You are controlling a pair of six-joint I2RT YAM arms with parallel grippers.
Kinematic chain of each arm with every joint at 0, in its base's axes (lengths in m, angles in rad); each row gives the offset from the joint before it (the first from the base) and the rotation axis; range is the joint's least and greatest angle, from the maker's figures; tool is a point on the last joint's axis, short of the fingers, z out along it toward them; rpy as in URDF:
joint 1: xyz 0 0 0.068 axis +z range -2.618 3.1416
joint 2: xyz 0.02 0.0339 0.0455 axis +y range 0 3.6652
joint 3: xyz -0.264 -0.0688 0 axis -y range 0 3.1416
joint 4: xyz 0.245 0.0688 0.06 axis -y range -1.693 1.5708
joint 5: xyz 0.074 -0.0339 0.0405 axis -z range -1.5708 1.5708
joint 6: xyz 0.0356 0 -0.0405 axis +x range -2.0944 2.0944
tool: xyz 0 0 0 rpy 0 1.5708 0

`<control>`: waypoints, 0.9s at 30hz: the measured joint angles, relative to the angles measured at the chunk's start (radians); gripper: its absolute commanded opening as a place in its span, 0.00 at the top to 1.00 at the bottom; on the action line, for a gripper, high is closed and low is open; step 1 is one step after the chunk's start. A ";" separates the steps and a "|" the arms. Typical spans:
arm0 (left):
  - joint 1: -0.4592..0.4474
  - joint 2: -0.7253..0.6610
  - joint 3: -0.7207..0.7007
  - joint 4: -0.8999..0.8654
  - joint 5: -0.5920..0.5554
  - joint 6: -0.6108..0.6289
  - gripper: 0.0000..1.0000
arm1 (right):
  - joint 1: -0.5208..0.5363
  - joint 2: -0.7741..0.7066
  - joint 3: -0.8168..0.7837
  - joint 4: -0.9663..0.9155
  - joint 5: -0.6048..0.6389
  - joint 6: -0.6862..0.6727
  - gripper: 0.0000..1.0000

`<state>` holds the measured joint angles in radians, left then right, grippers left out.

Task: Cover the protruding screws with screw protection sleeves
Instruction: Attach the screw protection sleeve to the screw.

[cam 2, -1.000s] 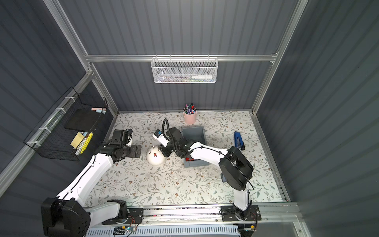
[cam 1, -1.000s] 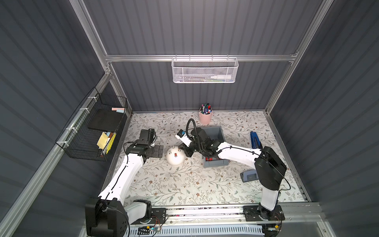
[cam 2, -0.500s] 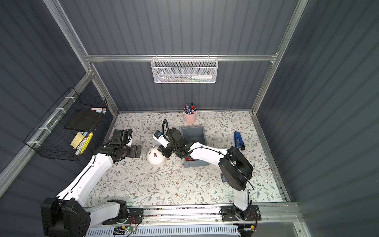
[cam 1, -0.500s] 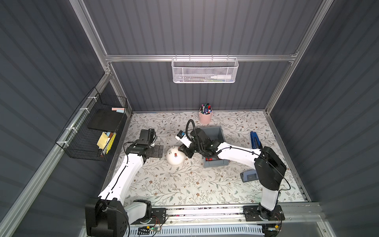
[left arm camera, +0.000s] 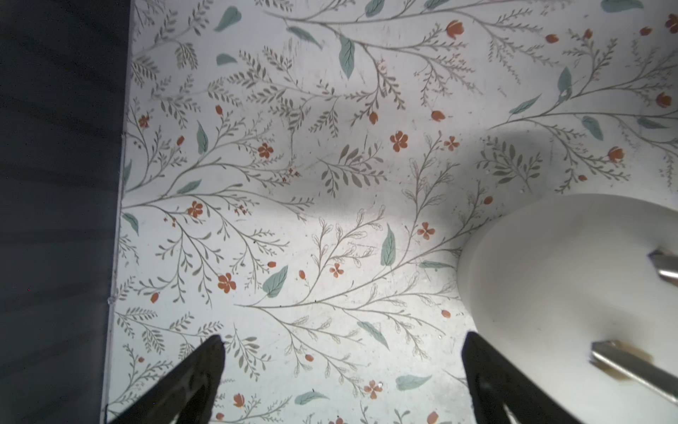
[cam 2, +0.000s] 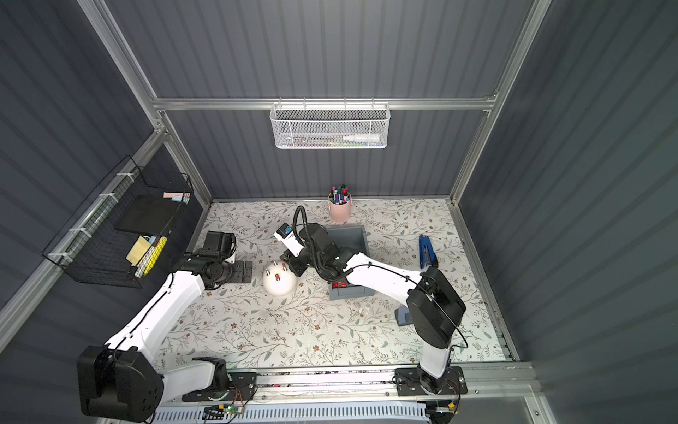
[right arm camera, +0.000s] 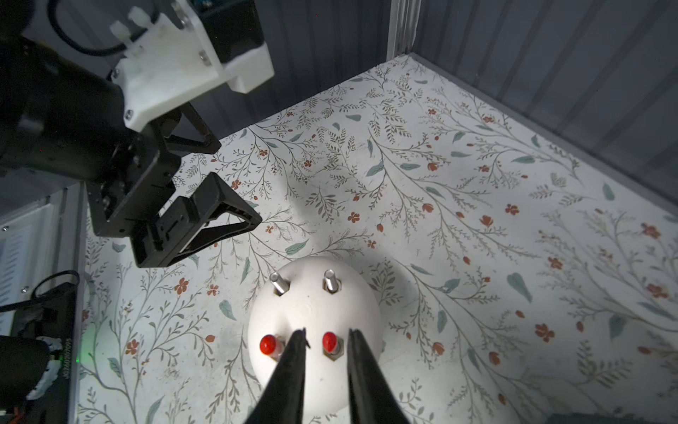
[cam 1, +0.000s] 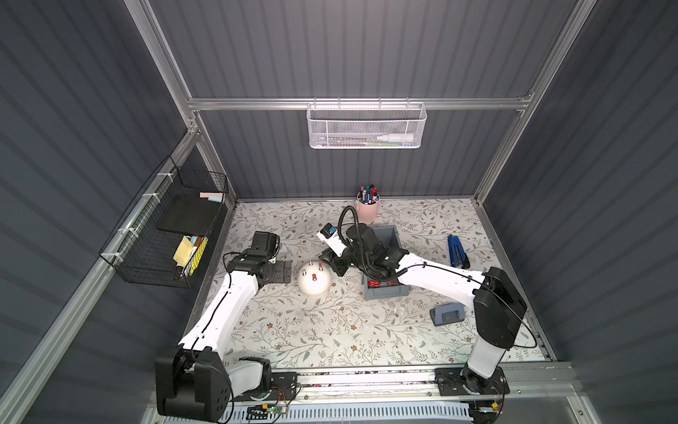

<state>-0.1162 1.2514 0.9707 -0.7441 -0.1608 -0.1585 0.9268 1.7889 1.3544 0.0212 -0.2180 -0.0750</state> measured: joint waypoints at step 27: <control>0.000 0.108 0.000 -0.061 0.142 -0.143 0.02 | -0.006 0.082 0.008 -0.031 -0.012 0.030 0.59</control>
<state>-0.1162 1.3590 0.9707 -0.8055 -0.0185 -0.3016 0.9203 1.8713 1.3621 -0.0101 -0.2302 -0.0448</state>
